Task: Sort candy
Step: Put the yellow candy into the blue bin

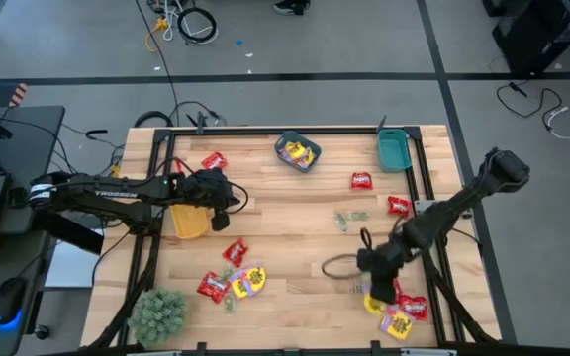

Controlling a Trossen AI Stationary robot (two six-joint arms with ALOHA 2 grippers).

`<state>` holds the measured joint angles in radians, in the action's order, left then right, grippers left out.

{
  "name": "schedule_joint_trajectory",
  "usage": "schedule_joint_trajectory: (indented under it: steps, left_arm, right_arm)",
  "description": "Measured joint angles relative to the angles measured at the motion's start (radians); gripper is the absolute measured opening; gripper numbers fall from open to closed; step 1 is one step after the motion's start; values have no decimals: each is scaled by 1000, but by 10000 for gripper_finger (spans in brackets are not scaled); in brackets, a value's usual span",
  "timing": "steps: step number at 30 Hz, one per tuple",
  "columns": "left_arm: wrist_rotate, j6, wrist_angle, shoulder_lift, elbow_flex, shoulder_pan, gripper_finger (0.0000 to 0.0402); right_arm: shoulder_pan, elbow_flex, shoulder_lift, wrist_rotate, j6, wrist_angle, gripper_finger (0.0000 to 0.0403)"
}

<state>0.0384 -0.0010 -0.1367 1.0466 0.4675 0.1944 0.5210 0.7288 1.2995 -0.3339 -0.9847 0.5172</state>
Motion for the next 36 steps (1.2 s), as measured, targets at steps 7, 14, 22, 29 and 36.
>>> schedule_joint_trajectory:
  steps: [7,14,22,29,36]
  left_arm:
    - [24,-6,50,0,0,3,5]
    - [23,-2,124,0,0,3,5]
    - [21,-1,135,0,0,3,5]
    - [21,-1,143,0,0,3,5]
    - [21,-2,142,0,0,3,5]
  right_arm:
    - [-341,166,1,137,364,200,0]
    - [-697,372,143,263,708,261,0]
    - [-994,683,409,266,954,251,0]
    - [-1115,967,685,232,1102,309,0]
    - [-1140,1104,858,266,1182,433,0]
